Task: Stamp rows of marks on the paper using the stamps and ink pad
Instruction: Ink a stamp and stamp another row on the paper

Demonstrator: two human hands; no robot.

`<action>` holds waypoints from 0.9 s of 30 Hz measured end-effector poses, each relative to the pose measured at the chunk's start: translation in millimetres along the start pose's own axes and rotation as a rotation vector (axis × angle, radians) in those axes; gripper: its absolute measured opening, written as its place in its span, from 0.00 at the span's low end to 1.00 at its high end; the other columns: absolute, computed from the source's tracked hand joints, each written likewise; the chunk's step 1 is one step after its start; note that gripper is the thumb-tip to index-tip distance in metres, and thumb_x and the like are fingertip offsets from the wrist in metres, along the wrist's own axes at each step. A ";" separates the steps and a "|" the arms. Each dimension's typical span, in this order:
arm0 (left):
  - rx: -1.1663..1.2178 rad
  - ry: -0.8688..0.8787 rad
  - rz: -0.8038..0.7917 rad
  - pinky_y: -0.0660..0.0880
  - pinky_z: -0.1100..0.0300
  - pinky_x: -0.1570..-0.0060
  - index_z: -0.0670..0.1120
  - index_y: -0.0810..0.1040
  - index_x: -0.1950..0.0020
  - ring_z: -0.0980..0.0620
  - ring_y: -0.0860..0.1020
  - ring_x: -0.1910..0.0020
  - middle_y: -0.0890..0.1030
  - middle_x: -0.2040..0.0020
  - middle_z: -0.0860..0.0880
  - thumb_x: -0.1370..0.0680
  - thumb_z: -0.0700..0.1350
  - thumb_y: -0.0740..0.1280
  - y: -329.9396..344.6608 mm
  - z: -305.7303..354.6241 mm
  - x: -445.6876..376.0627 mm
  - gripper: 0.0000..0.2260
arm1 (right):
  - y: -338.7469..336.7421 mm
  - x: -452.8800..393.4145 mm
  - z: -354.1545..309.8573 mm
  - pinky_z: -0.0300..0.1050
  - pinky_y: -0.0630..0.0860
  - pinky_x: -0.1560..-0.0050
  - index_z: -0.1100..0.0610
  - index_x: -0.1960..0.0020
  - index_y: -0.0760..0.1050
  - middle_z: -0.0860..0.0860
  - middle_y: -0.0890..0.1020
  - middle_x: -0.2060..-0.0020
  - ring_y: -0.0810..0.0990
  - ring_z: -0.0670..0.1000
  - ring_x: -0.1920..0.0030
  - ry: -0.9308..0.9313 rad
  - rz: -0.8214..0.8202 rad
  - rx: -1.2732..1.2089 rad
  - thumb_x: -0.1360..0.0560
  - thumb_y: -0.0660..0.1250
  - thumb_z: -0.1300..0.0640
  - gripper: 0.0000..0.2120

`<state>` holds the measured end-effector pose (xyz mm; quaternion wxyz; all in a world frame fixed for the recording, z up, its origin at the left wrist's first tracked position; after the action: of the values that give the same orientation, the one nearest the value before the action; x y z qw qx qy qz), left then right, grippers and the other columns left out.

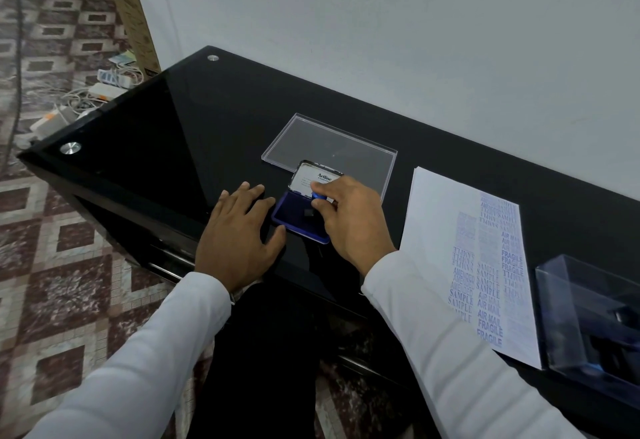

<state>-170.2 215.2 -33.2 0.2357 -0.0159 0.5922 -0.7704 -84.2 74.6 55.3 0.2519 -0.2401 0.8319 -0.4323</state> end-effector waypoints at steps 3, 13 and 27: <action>0.005 0.002 0.002 0.50 0.47 0.22 0.49 0.74 0.28 0.47 0.61 0.22 0.70 0.25 0.47 0.23 0.63 0.55 -0.5 -0.9 0.0 0.29 | 1.2 0.2 0.0 0.47 0.77 0.40 0.58 0.38 0.80 0.55 0.82 0.43 0.80 0.53 0.43 0.002 0.008 -0.007 0.20 0.67 0.58 0.12; -0.001 -0.006 -0.013 0.51 0.46 0.22 0.50 0.73 0.28 0.46 0.61 0.22 0.70 0.25 0.47 0.24 0.63 0.55 0.0 -1.0 -0.3 0.29 | 2.5 3.4 9.2 0.45 0.80 0.44 0.55 0.43 0.83 0.49 0.83 0.46 0.80 0.48 0.50 0.047 0.048 -0.121 0.25 0.72 0.58 0.11; 0.002 -0.003 -0.009 0.52 0.46 0.22 0.49 0.73 0.28 0.46 0.62 0.22 0.70 0.25 0.47 0.24 0.64 0.55 -1.5 0.4 -0.2 0.29 | 3.4 0.5 9.2 0.44 0.78 0.42 0.55 0.37 0.81 0.50 0.82 0.43 0.80 0.49 0.48 0.026 0.059 -0.100 0.22 0.70 0.56 0.14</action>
<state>-170.4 215.2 -31.7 0.2333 -0.0196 0.5909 -0.7720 -79.4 70.5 47.7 0.2413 -0.2220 0.8625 -0.3855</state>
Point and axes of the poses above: each hand's wrist, its own x-axis away from the middle knuckle, its own y-axis out of the palm, z = x × y, the point moved 9 cm from there along -x, towards the middle knuckle
